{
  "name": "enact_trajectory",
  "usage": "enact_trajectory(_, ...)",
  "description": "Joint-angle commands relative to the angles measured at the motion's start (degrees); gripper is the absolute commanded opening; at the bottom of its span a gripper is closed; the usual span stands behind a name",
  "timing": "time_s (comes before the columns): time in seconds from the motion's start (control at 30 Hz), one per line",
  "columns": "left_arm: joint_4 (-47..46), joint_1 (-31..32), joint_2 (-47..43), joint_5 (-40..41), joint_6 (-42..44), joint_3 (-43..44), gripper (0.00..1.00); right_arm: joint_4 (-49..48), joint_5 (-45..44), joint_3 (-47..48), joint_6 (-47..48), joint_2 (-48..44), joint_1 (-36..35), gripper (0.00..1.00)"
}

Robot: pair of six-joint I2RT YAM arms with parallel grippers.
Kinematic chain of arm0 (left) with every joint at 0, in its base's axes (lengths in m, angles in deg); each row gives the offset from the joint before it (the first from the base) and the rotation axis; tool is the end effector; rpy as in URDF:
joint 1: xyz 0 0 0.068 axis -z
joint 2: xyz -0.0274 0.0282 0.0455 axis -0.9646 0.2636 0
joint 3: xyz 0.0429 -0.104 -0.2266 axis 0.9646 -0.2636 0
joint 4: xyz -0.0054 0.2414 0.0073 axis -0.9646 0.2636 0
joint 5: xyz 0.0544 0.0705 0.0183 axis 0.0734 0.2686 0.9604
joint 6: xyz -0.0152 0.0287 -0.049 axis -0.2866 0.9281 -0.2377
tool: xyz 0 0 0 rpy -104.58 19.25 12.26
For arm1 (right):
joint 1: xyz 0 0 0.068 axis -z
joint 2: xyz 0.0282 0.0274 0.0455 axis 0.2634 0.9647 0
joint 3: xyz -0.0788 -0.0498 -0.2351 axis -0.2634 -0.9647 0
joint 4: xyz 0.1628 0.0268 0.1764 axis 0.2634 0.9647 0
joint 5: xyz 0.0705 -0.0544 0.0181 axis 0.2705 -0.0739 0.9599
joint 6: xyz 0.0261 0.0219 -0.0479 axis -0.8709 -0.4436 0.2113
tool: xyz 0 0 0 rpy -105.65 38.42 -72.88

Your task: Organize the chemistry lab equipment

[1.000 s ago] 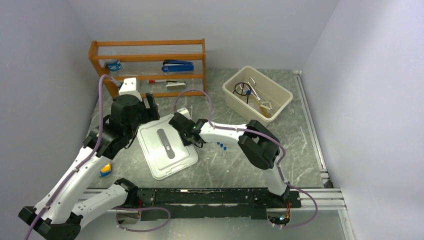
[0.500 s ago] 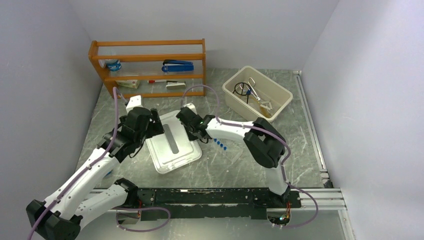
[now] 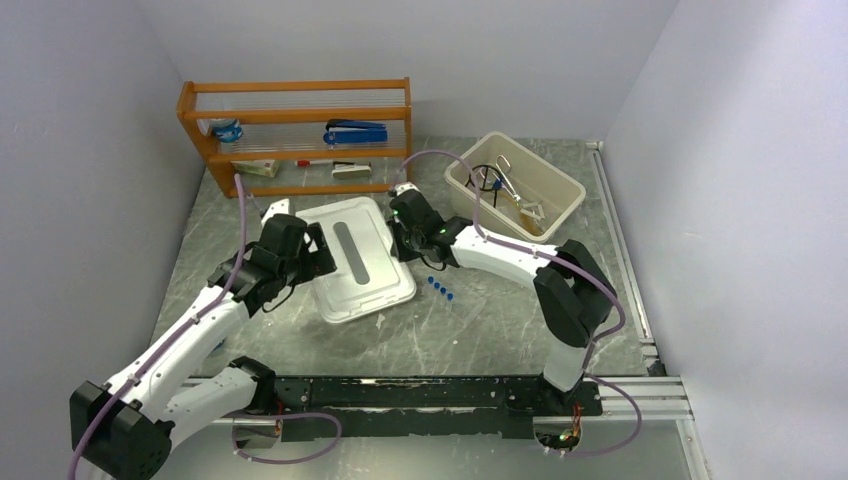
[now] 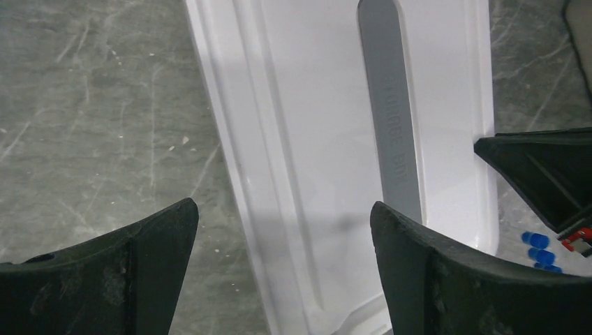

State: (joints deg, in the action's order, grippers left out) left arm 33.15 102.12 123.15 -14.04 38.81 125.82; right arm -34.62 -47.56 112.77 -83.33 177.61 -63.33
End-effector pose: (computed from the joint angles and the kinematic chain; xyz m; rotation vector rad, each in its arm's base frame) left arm 0.1733 -0.0755 0.2466 -0.3973 2.3144 -0.2186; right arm 0.2552 0.2767 0.2059 -0.4942 2.3716 0.4422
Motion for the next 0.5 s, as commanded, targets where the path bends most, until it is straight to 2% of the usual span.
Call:
enact_trajectory(0.0, -4.24, -2.25, -0.09, -8.21, -1.83, -0.76, 0.97, -6.35, 5.53, -3.28, 1.68, -2.9, 2.33, 0.0)
enact_trajectory(0.17, -4.08, -3.31, 0.09, -7.41, -6.77, -2.91, 0.97, -9.54, 9.13, -5.15, 1.22, -4.01, 4.28, 0.0)
enact_trajectory(0.47, -13.91, -5.11, -1.63, -12.02, -9.41, -8.01, 0.95, -11.75, 12.27, -6.18, 0.58, -5.92, 5.81, 0.0)
